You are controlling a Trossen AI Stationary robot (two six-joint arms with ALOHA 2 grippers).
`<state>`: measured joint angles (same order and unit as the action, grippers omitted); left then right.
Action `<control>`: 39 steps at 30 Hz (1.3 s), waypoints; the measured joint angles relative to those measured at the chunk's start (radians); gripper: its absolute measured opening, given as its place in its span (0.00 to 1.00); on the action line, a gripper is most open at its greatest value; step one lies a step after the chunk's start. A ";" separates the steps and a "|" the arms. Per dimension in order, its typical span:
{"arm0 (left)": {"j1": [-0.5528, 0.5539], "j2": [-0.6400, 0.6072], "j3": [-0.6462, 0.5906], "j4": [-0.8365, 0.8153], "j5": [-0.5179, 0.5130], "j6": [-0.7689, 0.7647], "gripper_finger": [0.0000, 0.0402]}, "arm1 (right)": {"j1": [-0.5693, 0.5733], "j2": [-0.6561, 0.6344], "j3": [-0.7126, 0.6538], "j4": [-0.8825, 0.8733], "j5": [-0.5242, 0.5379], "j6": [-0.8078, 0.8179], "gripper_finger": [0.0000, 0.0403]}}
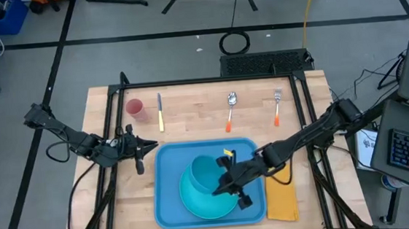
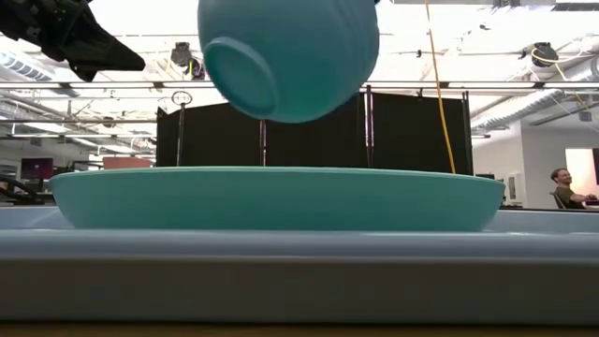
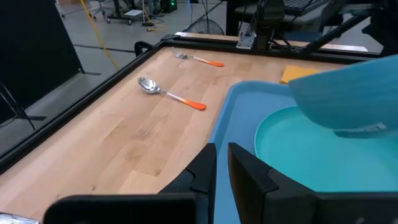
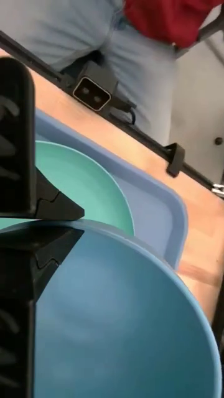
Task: Set up tray
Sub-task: Put the blue bowl on top of the light blue plate
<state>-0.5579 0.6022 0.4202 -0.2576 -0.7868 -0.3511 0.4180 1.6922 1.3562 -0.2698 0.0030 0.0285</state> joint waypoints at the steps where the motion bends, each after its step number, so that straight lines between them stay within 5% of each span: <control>1: 0.000 0.000 0.000 0.000 0.000 0.000 0.12 | 0.002 0.016 0.023 -0.026 0.001 -0.005 0.00; 29: 0.000 0.000 0.000 0.000 0.000 -0.002 0.12 | 0.055 0.149 0.206 -0.339 0.079 -0.029 0.00; 39: 0.000 0.000 0.000 0.000 0.000 -0.003 0.12 | 0.068 0.341 0.440 -0.573 0.106 -0.041 0.00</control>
<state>-0.5579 0.6022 0.4198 -0.2581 -0.7868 -0.3546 0.4858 2.0329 1.7965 -0.8433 0.1091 -0.0128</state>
